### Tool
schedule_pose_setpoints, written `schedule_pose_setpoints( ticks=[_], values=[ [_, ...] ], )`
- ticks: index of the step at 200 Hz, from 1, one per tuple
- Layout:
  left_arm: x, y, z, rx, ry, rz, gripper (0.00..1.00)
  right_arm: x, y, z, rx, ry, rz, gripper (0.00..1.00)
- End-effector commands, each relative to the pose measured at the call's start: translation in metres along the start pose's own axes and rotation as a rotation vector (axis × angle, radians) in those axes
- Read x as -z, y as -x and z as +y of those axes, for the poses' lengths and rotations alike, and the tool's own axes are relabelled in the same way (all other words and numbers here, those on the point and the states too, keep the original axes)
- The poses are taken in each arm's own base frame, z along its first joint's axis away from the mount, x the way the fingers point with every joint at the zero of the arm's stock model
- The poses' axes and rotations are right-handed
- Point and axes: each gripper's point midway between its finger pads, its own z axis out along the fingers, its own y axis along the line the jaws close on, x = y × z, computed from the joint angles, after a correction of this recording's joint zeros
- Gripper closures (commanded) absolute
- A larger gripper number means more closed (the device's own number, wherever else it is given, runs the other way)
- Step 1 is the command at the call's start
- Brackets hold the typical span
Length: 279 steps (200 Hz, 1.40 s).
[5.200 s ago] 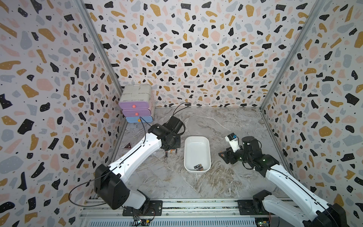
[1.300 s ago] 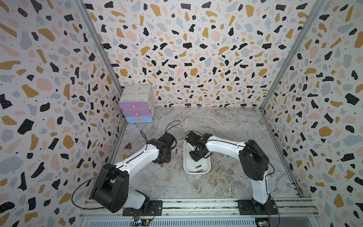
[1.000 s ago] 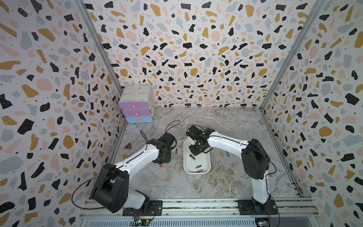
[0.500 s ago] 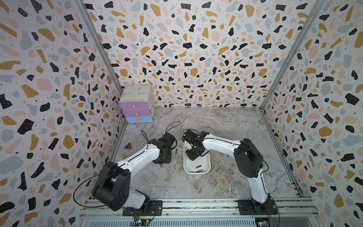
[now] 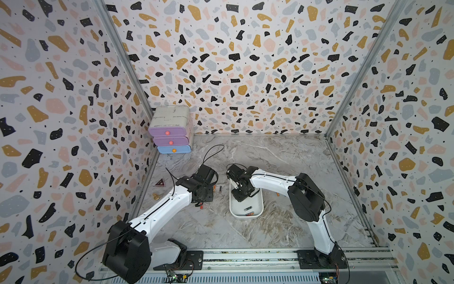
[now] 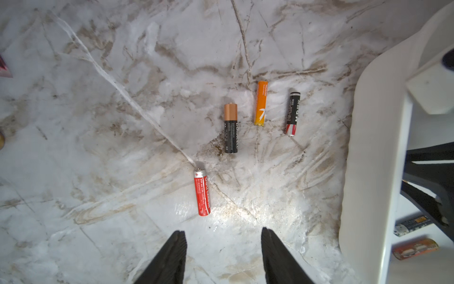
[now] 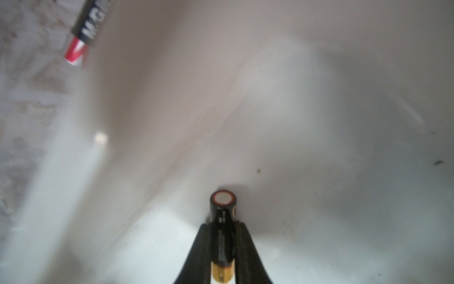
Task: Take the batteries out of the storage box
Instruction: Pick up the battery from the storage box, then place the battery at the center of the board.
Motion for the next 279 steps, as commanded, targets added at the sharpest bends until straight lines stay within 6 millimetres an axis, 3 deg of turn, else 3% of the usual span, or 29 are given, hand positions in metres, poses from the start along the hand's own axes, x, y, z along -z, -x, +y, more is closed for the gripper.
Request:
schedule_pose_setpoints(
  ticks=[1, 30, 52, 77, 107, 140, 165, 233, 279],
  values=[
    [0.002, -0.001, 0.001, 0.007, -0.004, 0.001, 0.47, 0.025, 0.003, -0.006, -0.013, -0.036, -0.025, 0.94],
    [0.007, 0.002, -0.001, 0.002, -0.019, -0.012, 0.47, 0.067, 0.008, -0.003, -0.020, -0.012, -0.094, 0.94],
    [0.023, 0.010, -0.011, -0.012, -0.082, -0.037, 0.47, 0.102, 0.006, -0.009, -0.061, 0.024, -0.158, 0.96],
    [0.050, 0.022, -0.028, -0.044, -0.150, -0.082, 0.44, 0.132, -0.006, -0.030, -0.103, 0.025, -0.207, 0.95],
    [0.078, 0.032, -0.054, -0.126, -0.200, -0.161, 0.43, 0.147, -0.033, -0.071, -0.200, 0.009, -0.216, 0.95],
    [0.077, 0.032, -0.070, -0.146, -0.235, -0.178, 0.43, 0.129, -0.068, -0.115, -0.273, -0.068, -0.148, 0.95],
    [0.067, 0.029, -0.069, -0.152, -0.210, -0.147, 0.43, 0.102, -0.086, -0.129, -0.287, -0.100, -0.068, 0.96],
    [0.055, 0.020, -0.059, -0.154, -0.165, -0.130, 0.43, 0.054, -0.077, -0.131, -0.294, -0.082, -0.021, 0.97],
    [0.049, 0.017, -0.057, -0.154, -0.147, -0.111, 0.43, 0.033, -0.077, -0.135, -0.302, -0.096, 0.000, 0.97]
  ],
)
